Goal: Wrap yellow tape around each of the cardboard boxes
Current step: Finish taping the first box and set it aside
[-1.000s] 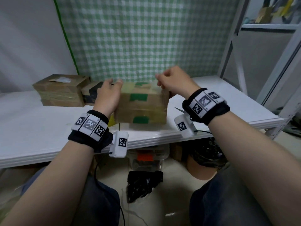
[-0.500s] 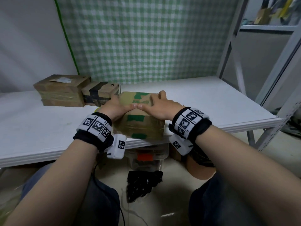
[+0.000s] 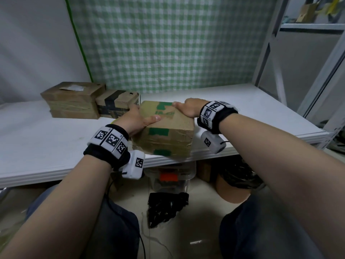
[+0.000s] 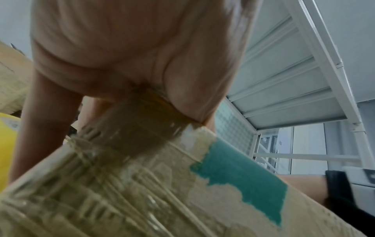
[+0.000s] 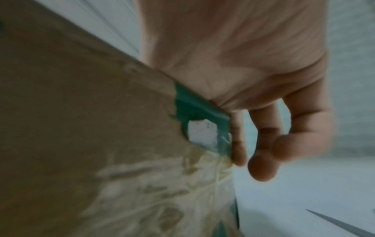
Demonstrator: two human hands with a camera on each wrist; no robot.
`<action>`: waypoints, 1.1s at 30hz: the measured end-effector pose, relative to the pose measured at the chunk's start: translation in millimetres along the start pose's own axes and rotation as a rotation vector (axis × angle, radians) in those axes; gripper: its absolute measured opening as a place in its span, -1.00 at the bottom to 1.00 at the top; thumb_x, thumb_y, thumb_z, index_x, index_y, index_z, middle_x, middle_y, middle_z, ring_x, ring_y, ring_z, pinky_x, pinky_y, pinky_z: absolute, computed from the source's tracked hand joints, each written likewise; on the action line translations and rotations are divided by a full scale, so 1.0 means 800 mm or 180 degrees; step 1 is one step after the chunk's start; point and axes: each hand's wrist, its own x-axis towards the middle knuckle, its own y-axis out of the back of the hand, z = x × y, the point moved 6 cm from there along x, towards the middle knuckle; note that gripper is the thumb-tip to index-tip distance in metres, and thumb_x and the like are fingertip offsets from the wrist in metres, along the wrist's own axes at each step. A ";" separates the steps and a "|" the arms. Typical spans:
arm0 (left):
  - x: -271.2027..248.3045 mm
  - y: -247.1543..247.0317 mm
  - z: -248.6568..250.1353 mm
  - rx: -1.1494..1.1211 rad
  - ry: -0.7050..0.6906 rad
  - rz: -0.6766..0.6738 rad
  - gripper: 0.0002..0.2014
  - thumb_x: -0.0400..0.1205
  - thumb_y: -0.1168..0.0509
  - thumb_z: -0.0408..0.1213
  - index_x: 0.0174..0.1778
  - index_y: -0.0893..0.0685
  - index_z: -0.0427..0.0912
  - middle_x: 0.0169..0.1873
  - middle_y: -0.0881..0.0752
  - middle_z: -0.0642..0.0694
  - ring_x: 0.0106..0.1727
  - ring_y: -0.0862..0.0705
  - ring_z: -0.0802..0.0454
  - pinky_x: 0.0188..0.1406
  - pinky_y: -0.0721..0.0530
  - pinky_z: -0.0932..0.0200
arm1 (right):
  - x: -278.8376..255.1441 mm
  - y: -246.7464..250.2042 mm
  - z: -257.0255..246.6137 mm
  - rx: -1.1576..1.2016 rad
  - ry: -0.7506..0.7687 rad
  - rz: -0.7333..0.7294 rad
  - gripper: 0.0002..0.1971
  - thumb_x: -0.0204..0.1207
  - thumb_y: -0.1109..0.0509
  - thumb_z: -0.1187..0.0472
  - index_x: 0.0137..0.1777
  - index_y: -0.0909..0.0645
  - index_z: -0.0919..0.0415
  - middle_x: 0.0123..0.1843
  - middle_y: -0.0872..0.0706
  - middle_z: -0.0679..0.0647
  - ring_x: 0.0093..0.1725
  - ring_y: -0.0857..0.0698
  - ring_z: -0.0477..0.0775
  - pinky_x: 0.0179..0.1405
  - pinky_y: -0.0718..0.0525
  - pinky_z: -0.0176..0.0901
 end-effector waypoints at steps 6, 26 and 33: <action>0.001 0.000 0.002 0.0014 -0.0038 -0.0016 -0.02 0.55 -0.48 0.18 0.71 -0.12 -0.24 0.53 -0.50 -0.25 0.42 -0.58 -0.26 0.19 -0.65 -0.12 | 0.017 0.005 0.017 0.0424 -0.0251 -0.0124 -0.22 0.75 0.05 -0.36 0.36 -0.68 0.32 0.32 -0.73 0.34 -0.21 -0.59 0.17 0.06 -0.51 -0.08; -0.013 0.041 0.025 -0.1549 -0.0308 0.0805 -0.17 0.38 -0.23 0.48 0.46 -0.51 0.02 0.32 -0.64 -0.04 0.29 -0.66 -0.10 0.36 -0.65 -0.24 | -0.058 0.101 -0.003 0.1190 0.0283 0.1548 -0.45 0.70 -0.15 -0.19 -0.17 -0.81 0.19 -0.49 -0.79 0.06 -0.54 -0.78 0.00 -0.17 -0.84 0.04; -0.015 0.039 0.020 -0.1413 -0.0135 0.0803 -0.36 0.37 -0.47 0.33 0.16 -0.39 0.04 0.31 -0.52 -0.12 0.26 -0.61 -0.14 0.31 -0.66 -0.27 | -0.103 0.086 -0.014 0.0575 0.0295 0.1435 -0.61 0.68 -0.30 -0.16 -0.19 -0.70 0.12 -0.38 -0.80 0.06 -0.36 -0.80 0.04 -0.14 -0.78 -0.05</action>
